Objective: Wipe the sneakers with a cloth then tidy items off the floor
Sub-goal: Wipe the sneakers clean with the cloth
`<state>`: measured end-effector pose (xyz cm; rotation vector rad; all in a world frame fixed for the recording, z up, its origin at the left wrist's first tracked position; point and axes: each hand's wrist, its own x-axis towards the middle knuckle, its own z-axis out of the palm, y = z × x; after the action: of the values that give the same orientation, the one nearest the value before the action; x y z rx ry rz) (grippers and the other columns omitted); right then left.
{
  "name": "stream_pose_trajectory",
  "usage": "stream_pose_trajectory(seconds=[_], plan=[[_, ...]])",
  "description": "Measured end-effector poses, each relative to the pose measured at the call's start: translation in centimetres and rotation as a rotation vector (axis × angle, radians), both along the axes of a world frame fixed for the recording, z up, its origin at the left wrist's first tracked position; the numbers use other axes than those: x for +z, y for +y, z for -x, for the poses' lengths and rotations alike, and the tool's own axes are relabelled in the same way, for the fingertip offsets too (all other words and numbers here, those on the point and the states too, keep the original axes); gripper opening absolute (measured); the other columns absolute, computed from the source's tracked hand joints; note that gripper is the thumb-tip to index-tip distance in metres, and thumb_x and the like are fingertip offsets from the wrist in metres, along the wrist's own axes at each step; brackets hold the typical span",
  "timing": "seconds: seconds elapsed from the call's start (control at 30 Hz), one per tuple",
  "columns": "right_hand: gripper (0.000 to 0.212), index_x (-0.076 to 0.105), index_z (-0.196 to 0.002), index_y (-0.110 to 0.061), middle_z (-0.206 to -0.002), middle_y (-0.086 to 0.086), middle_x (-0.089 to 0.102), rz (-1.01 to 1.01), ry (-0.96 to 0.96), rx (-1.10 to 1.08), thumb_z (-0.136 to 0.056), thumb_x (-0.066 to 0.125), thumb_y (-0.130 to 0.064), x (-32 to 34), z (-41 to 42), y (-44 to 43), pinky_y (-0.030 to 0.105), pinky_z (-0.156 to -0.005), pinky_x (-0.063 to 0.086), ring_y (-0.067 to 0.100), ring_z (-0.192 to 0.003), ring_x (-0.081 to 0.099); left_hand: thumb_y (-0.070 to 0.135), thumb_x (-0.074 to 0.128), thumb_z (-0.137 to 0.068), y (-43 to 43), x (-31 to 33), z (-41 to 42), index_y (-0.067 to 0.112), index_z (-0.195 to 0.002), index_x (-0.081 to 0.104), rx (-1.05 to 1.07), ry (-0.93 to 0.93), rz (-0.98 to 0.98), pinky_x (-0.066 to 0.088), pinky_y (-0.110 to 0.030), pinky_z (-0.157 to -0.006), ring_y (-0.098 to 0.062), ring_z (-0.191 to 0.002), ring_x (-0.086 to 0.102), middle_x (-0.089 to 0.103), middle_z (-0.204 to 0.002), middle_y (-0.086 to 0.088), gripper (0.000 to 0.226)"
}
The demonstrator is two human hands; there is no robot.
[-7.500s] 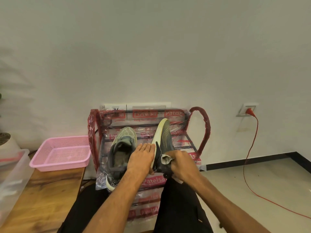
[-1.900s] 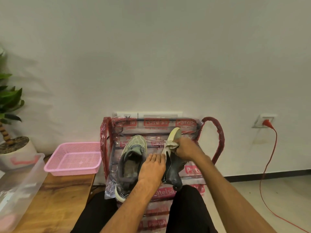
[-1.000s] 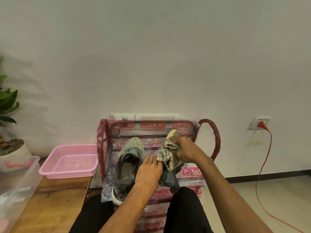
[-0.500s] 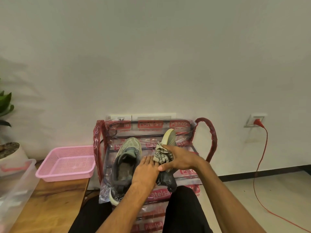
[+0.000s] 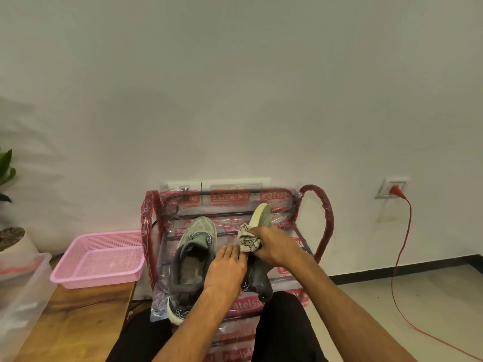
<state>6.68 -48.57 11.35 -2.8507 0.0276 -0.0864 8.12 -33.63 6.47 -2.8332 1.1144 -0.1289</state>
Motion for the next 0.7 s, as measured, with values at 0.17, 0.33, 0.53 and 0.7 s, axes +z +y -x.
stream_pose_trajectory(seconds=[0.17,0.33,0.53,0.7], plan=[[0.055,0.04,-0.139,-0.019,-0.121,0.011,0.062,0.133,-0.165,-0.042,-0.088,0.06,-0.014,-0.6,-0.6,-0.6,0.04,-0.086,0.054,0.029,-0.102,0.063,0.02,0.066,-0.087,-0.1,-0.3,-0.2,0.001,-0.152,0.004,-0.001,-0.021,0.011,0.006,-0.04,-0.121,-0.029,-0.147,0.014,0.017,-0.158,-0.019,0.091],[0.066,0.028,-0.148,-0.007,-0.153,0.013,0.033,0.182,-0.166,0.042,-0.089,0.057,-0.001,-3.6,-0.1,1.0,0.032,-0.115,0.024,0.027,-0.142,0.029,0.022,0.065,-0.088,-0.2,-0.5,-0.2,0.0,-0.15,0.01,-0.001,-0.044,-0.003,0.008,-0.041,-0.121,-0.031,-0.146,0.015,0.019,-0.156,-0.021,0.086],[0.065,0.03,-0.148,-0.009,-0.153,0.013,0.034,0.2,-0.213,-0.118,-0.089,0.056,0.001,-2.5,-3.9,-1.0,0.036,-0.115,0.028,0.028,-0.142,0.029,0.021,0.067,-0.087,-0.1,-0.7,-0.2,0.001,-0.151,0.002,-0.006,-0.041,0.002,0.009,-0.042,-0.121,-0.032,-0.146,0.014,0.017,-0.157,-0.02,0.093],[0.067,0.025,-0.15,-0.009,-0.155,0.012,0.029,0.169,-0.204,-0.093,-0.09,0.055,-0.002,-2.7,-4.1,-0.4,0.035,-0.119,0.016,0.028,-0.145,0.022,0.025,0.071,-0.084,0.0,-0.7,-0.7,0.0,-0.151,0.003,0.02,-0.021,0.004,0.009,-0.041,-0.121,-0.032,-0.146,0.014,0.019,-0.156,-0.021,0.098]])
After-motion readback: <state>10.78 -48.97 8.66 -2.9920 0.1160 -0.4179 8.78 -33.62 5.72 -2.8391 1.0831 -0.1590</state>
